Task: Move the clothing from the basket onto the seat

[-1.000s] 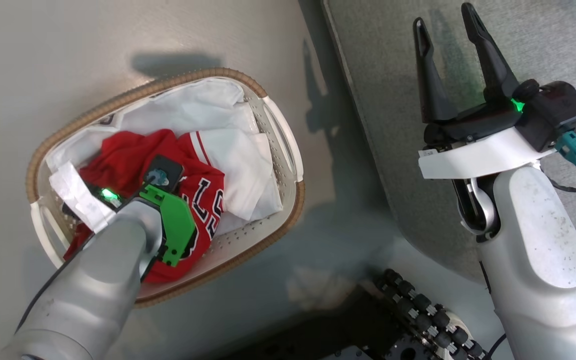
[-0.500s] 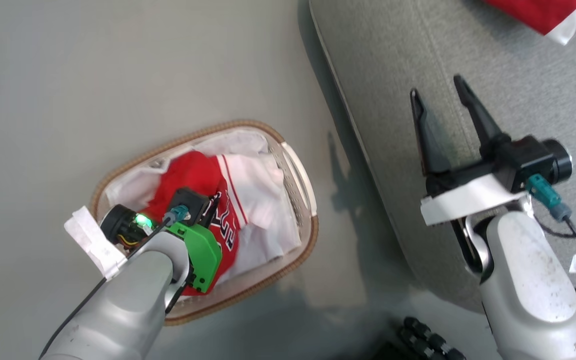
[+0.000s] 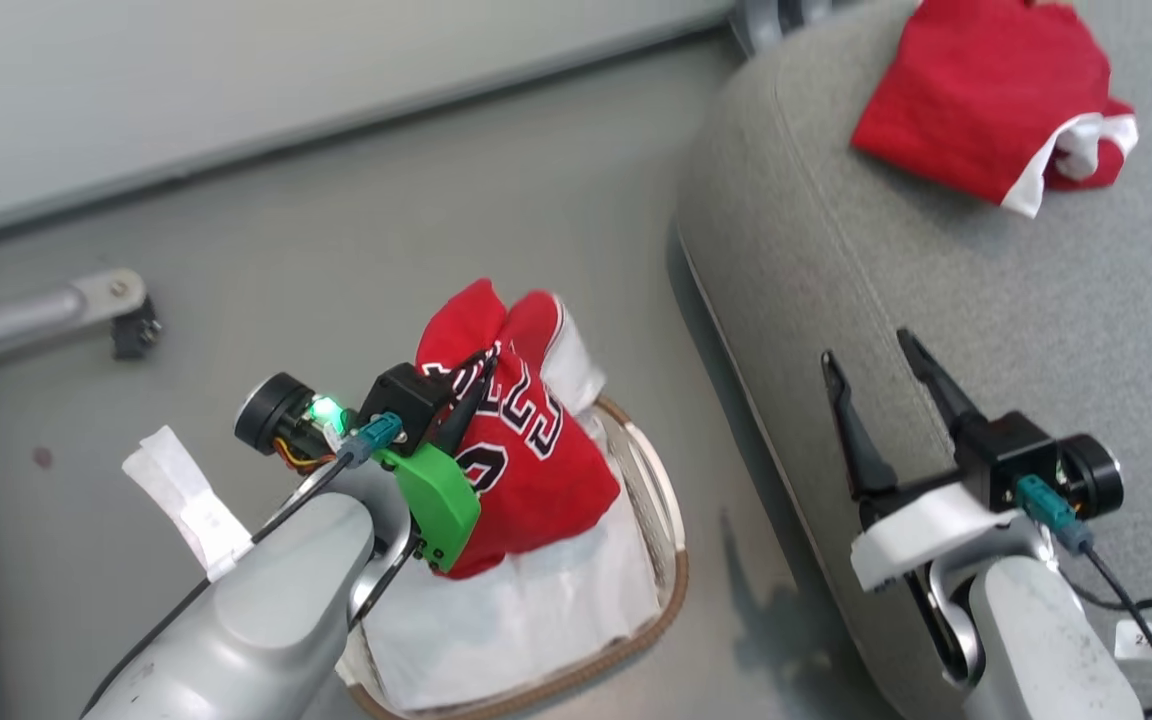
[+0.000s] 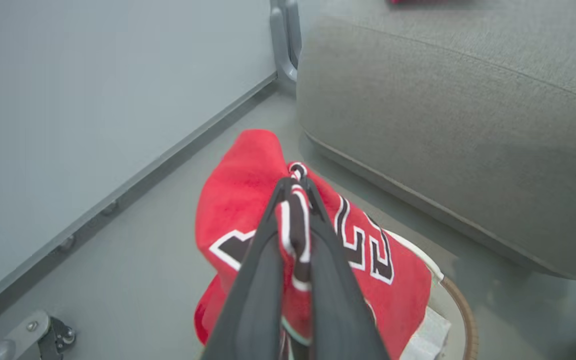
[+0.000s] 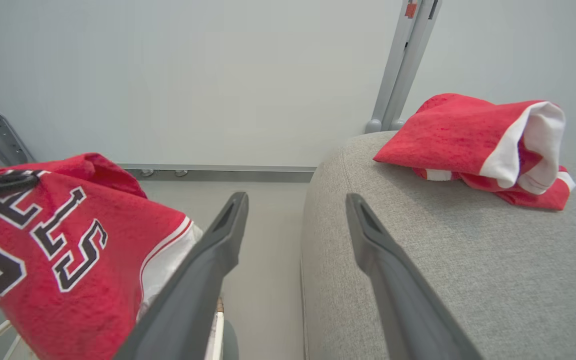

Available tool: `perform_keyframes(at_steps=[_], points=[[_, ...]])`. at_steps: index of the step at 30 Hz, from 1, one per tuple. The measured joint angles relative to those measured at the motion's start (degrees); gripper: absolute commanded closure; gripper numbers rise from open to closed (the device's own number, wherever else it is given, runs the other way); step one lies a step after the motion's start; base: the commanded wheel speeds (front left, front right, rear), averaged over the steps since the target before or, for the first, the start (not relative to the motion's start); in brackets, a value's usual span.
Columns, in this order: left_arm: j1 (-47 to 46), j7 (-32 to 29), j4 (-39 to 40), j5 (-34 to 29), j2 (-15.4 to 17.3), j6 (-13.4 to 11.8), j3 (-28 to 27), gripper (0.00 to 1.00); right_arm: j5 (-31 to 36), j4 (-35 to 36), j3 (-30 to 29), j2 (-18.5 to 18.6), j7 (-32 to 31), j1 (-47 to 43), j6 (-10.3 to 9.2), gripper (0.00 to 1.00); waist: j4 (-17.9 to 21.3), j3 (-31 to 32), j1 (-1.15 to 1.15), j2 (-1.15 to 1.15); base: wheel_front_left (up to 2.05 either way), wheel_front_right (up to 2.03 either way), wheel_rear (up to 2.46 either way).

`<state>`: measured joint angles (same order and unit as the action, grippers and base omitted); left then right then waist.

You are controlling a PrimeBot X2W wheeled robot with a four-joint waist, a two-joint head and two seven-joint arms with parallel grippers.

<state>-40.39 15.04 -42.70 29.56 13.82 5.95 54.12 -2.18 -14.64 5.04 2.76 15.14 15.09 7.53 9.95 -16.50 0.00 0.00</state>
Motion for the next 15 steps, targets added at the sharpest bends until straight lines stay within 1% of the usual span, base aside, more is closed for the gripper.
perform_keyframes(at_steps=[6, 11, 15], points=[[-0.24, 0.0, 6.57, -2.92, 1.77, -0.18, -1.77, 1.0, -0.03, -1.37, 1.36, 0.01, 0.0, -3.07, 0.0, 0.0, -1.84, 7.33, 0.0, 0.0, 0.0, 0.0, 0.0], [-4.56, 0.0, 9.33, -4.48, 2.78, 0.05, -2.44, 1.0, -0.36, -1.97, 3.27, 0.02, 0.0, -3.85, 0.0, 0.0, -3.17, 12.57, 0.0, 0.0, 0.0, 0.0, 0.0], [-7.51, 0.09, 11.1, -4.67, 3.16, 0.13, -3.54, 1.0, -0.96, -2.01, 5.23, 0.03, 0.0, -3.8, 0.0, 0.0, -4.04, 15.55, 0.0, 0.0, 0.0, 0.0, 0.0]])
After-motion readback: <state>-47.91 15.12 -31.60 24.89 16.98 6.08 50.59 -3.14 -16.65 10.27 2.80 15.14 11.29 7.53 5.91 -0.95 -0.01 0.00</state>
